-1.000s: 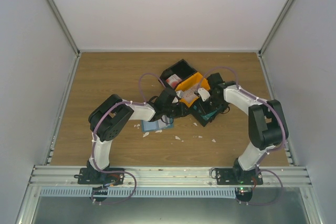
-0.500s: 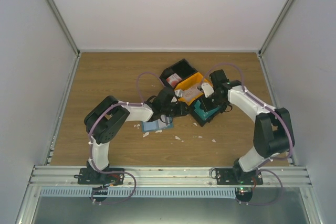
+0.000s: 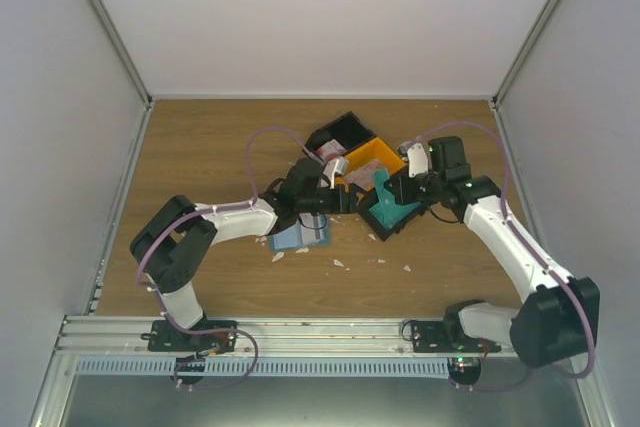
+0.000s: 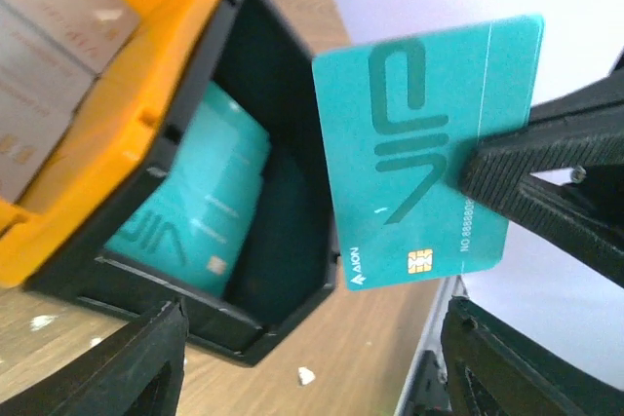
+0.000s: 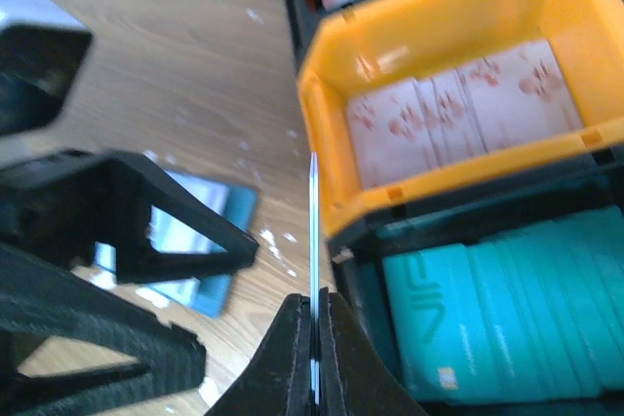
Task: Put the credit cards into the card holder
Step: Pick up the credit card from the storage box.
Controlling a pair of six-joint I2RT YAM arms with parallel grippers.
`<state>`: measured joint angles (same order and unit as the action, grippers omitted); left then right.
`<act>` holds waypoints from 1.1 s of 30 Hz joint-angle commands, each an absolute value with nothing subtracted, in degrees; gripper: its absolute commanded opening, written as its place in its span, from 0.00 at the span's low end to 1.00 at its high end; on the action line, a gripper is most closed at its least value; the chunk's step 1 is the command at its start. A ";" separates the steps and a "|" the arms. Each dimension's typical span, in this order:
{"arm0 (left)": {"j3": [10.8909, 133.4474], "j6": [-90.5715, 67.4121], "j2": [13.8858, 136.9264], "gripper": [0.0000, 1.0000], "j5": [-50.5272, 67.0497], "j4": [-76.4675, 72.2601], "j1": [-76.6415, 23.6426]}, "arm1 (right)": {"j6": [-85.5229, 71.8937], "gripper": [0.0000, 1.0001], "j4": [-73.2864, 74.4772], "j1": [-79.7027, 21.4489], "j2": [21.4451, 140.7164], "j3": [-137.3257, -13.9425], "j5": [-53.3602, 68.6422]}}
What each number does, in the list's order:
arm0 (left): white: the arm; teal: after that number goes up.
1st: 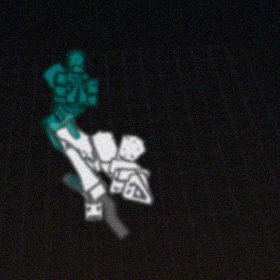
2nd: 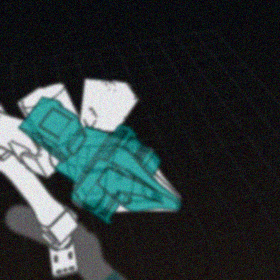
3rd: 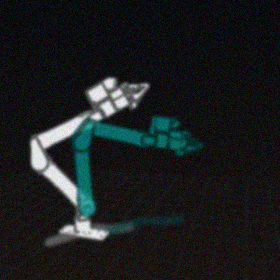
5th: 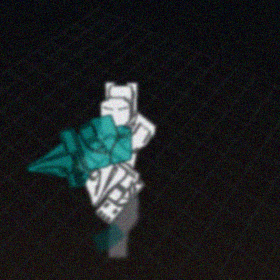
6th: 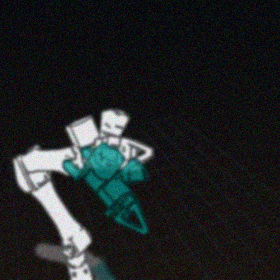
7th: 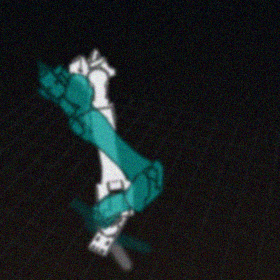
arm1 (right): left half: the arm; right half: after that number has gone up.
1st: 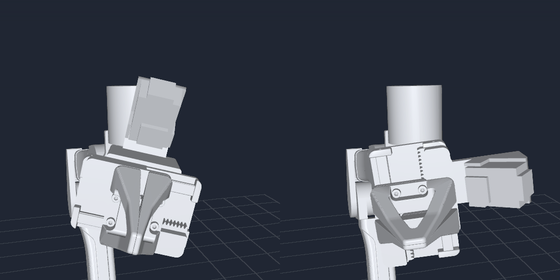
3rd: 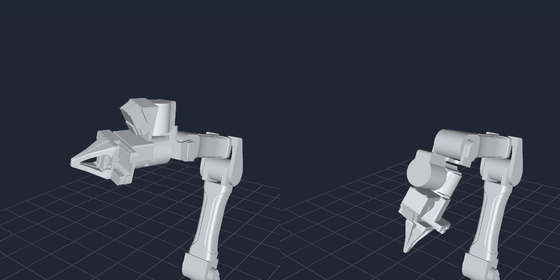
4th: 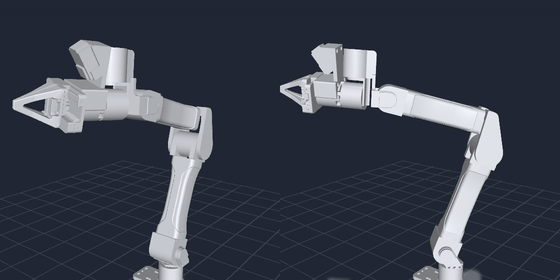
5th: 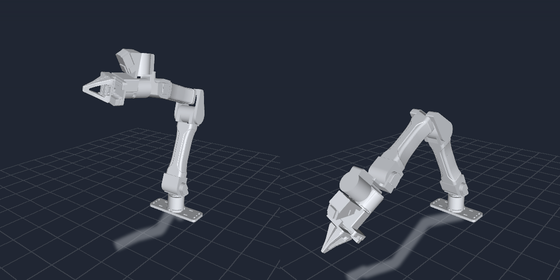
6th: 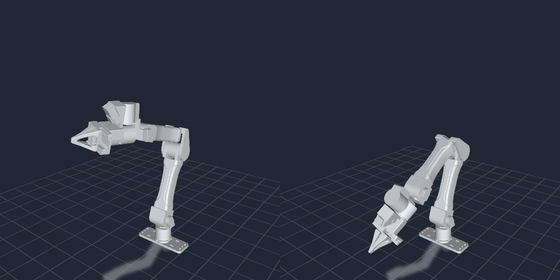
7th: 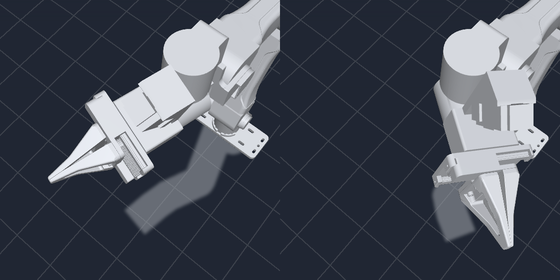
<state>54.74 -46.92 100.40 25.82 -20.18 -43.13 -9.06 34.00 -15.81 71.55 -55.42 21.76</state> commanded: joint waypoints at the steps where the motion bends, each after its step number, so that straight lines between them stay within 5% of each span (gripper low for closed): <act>1: 57.17 -45.15 97.99 0.74 30.38 -23.13 -43.42 | -17.63 0.00 25.11 -12.45 68.03 -53.64 32.59; 16: 66.69 -47.06 99.96 0.78 39.83 -20.34 -41.68 | -37.61 0.02 2.91 -2.38 61.53 -42.12 65.24; 20: 66.30 -49.56 99.83 0.61 43.03 -23.34 -41.66 | -42.71 0.06 -2.29 -2.29 60.87 -40.49 67.53; 27: 64.26 -54.57 97.86 0.19 46.93 -29.00 -41.15 | -50.58 0.06 -10.02 -1.81 60.40 -38.23 69.87; 33: 62.97 -55.11 95.47 0.10 48.03 -29.80 -40.28 | -51.95 0.19 -10.72 -1.32 60.03 -38.23 68.63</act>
<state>64.42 -54.24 97.97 46.72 -26.70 -41.04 -49.19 -6.57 -1.78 61.69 -38.24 66.54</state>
